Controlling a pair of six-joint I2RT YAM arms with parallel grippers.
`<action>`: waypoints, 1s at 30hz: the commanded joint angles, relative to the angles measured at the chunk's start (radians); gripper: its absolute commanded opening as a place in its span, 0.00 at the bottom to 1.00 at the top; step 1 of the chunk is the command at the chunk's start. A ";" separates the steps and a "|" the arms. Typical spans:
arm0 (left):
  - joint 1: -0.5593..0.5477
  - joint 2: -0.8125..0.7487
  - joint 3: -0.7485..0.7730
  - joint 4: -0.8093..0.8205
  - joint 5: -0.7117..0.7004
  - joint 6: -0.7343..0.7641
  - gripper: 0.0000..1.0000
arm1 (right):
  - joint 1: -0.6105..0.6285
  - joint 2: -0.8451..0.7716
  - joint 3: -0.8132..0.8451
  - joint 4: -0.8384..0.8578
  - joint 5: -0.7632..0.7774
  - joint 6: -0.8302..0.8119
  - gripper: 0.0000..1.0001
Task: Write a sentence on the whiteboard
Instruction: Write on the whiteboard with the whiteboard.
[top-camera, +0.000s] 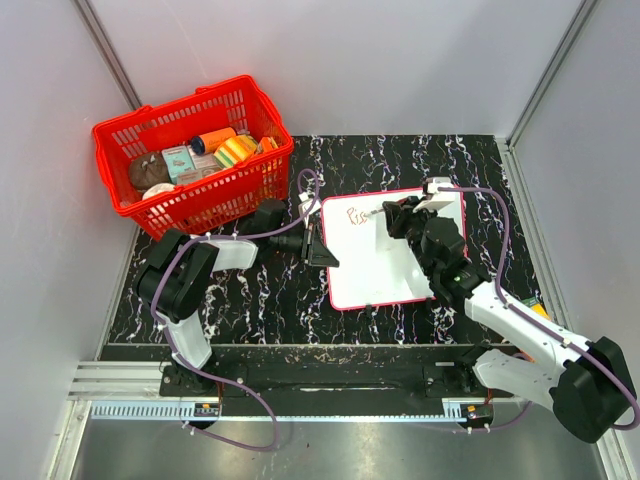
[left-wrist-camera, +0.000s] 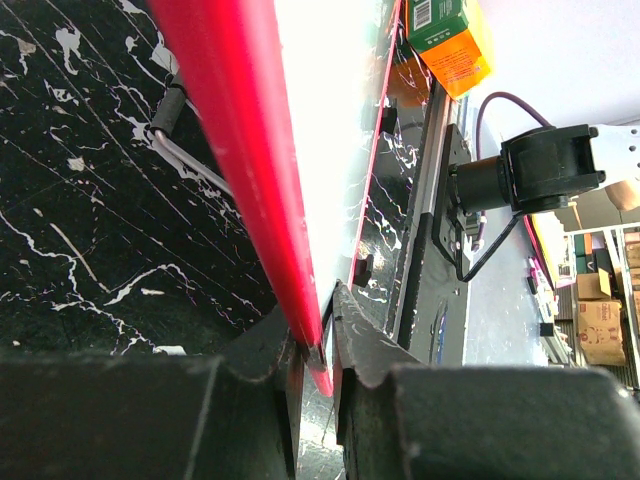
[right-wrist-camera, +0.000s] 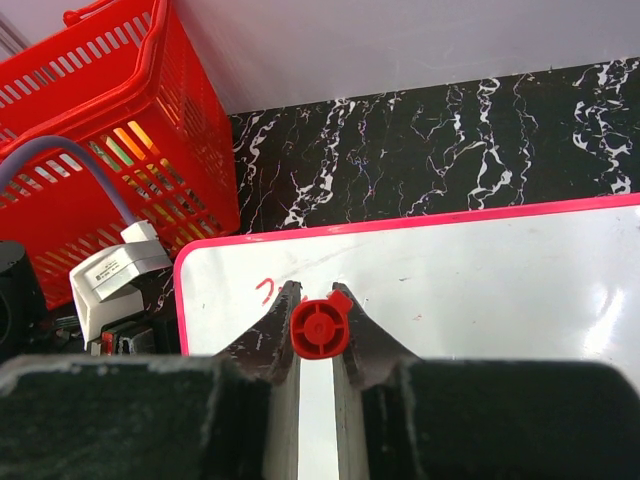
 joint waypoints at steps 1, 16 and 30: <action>-0.028 0.005 0.005 -0.029 -0.051 0.096 0.00 | -0.006 -0.009 -0.009 0.019 0.000 0.010 0.00; -0.028 0.002 0.003 -0.032 -0.053 0.098 0.00 | -0.009 -0.030 -0.002 -0.014 0.091 -0.002 0.00; -0.030 0.000 0.005 -0.032 -0.051 0.099 0.00 | -0.016 0.019 0.058 0.011 0.080 -0.008 0.00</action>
